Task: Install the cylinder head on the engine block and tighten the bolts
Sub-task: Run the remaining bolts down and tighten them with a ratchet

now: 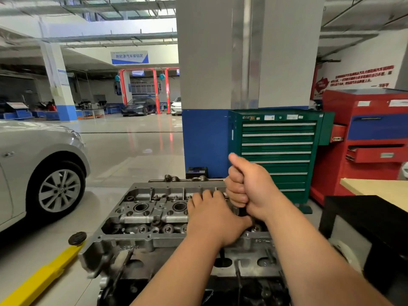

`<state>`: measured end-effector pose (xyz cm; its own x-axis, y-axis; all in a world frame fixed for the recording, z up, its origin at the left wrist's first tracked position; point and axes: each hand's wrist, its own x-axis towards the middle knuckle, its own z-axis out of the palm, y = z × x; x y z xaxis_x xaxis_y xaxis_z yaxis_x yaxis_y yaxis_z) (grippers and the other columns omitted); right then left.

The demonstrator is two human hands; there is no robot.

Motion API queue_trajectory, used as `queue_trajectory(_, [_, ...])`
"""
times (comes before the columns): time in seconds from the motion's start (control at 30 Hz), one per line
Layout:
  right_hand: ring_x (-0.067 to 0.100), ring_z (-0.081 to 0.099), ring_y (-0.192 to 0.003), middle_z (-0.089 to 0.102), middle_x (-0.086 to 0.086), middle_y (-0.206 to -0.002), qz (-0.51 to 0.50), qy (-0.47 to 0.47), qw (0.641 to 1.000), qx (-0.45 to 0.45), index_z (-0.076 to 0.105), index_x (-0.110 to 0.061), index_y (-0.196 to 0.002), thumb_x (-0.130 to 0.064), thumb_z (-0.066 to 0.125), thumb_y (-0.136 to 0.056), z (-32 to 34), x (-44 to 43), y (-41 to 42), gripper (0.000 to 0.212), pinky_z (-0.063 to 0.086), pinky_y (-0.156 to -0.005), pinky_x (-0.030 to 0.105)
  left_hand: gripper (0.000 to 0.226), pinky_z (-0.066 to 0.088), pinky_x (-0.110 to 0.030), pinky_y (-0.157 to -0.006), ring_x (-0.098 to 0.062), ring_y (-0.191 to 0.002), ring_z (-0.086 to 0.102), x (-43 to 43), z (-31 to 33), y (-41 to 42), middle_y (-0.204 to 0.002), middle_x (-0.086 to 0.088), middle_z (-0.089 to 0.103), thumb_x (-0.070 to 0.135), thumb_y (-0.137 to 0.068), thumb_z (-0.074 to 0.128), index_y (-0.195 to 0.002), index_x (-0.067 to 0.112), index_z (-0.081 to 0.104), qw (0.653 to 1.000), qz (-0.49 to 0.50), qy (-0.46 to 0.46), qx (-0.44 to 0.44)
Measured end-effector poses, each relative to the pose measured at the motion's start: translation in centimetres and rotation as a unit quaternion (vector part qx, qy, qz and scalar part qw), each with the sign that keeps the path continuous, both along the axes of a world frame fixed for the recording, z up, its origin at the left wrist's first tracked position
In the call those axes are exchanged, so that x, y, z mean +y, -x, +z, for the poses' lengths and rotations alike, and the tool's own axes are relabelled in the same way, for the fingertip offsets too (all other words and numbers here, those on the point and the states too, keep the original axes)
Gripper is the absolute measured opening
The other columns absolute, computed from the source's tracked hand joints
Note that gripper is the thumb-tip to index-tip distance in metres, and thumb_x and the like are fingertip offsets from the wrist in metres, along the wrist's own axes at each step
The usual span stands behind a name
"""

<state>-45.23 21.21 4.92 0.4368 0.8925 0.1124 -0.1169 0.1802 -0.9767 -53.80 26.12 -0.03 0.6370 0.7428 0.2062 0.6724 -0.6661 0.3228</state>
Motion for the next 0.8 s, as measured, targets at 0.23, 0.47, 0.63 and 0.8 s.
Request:
queue_trajectory(0.23, [0.017,0.033,-0.044,0.037,-0.005,-0.042,-0.266,-0.058,0.957,-0.097,0.040,-0.017,-0.039,-0.031,0.045,-0.096,-1.5,1.6,1.5,0.058,0.028,-0.047,0.028,0.064,0.025,-0.045,-0.109,-0.035,-0.129,0.031,0.1,0.0,0.5,-0.136,-0.010,0.043,0.059,-0.081,0.046,-0.131,0.020,0.043,1.000,-0.020,-0.007,0.012])
queue_trajectory(0.47, [0.015,0.039,-0.038,0.045,0.003,-0.045,0.151,-0.012,0.987,-0.047,0.052,-0.018,-0.047,-0.024,0.058,-0.079,0.4,-0.3,-0.9,0.033,0.031,-0.041,0.022,0.075,0.026,-0.044,-0.109,-0.033,-0.127,0.031,-0.3,0.3,0.0,-0.134,-0.006,0.045,0.068,-0.072,0.049,-0.135,0.028,0.044,1.000,-0.015,-0.004,0.015])
queue_trajectory(0.63, [0.020,0.033,-0.038,0.033,-0.002,-0.037,-0.271,-0.037,0.957,-0.102,0.035,-0.016,-0.039,-0.043,0.043,-0.096,-1.4,1.0,1.8,0.063,0.025,-0.043,0.029,0.058,0.027,-0.045,-0.108,-0.034,-0.127,0.033,-0.1,0.4,0.5,-0.134,-0.007,0.046,0.058,-0.082,0.044,-0.127,0.022,0.046,1.000,-0.017,-0.014,0.012])
queue_trajectory(0.8, [0.020,0.034,-0.048,0.039,-0.002,-0.045,-0.302,-0.048,0.943,-0.131,0.039,-0.017,-0.046,-0.034,0.049,-0.090,-1.8,1.5,1.9,0.048,0.029,-0.049,0.030,0.053,0.029,-0.044,-0.106,-0.034,-0.126,0.035,-0.3,0.4,0.7,-0.132,-0.007,0.049,0.056,-0.083,0.044,-0.125,0.023,0.049,0.999,-0.025,-0.017,0.012])
